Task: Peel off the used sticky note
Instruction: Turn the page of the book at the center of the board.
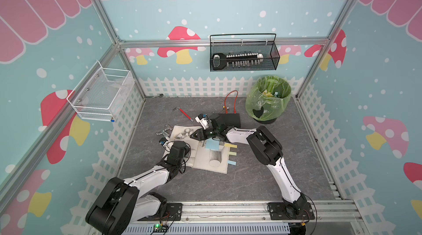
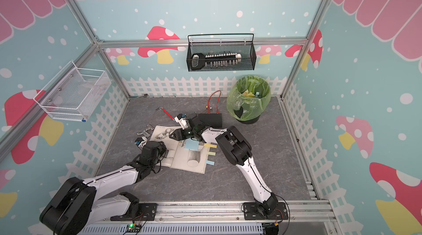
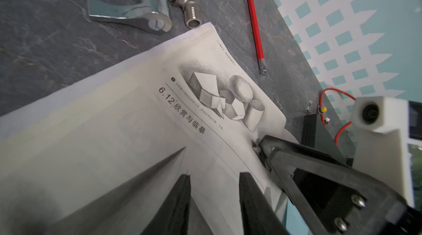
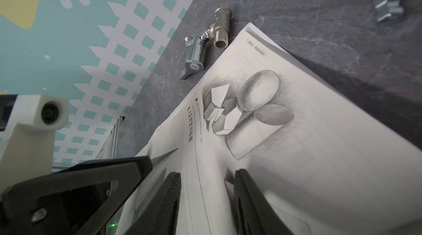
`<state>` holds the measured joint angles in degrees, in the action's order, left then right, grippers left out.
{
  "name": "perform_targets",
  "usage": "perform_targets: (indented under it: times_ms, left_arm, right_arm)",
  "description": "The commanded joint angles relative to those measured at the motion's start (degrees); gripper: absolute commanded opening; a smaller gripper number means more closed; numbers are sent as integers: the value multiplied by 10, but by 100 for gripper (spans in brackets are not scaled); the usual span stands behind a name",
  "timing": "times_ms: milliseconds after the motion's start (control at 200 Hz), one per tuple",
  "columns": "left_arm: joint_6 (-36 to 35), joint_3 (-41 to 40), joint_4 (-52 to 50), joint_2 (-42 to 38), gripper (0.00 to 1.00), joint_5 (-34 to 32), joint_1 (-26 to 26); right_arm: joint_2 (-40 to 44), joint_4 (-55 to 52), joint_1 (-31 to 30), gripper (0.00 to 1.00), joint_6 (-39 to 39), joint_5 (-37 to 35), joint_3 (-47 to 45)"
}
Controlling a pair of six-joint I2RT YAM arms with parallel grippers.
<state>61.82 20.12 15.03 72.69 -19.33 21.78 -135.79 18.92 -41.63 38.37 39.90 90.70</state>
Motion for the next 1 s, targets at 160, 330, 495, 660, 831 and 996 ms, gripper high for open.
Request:
perform_targets:
  times_ms: [160,330,495,660,831,996]
  left_arm:
    - [-37,24,62,122,29,151,-18]
    - [-27,10,63,126,28,169,-17]
    - [-14,-11,28,81,27,164,-13]
    - [8,-37,-2,25,27,151,-12]
    - [24,-54,-18,-7,27,146,-8]
    - [33,-65,-21,-15,27,143,-3]
  right_arm:
    - [-1,-66,-2,45,1,-20,-62]
    - [9,-67,1,45,-3,-26,-77]
    - [71,-68,8,48,-5,-53,-127]
    - [177,-80,15,59,10,-107,-219]
    - [266,-70,16,67,67,-150,-339]
    - [328,-36,16,68,129,-169,-428]
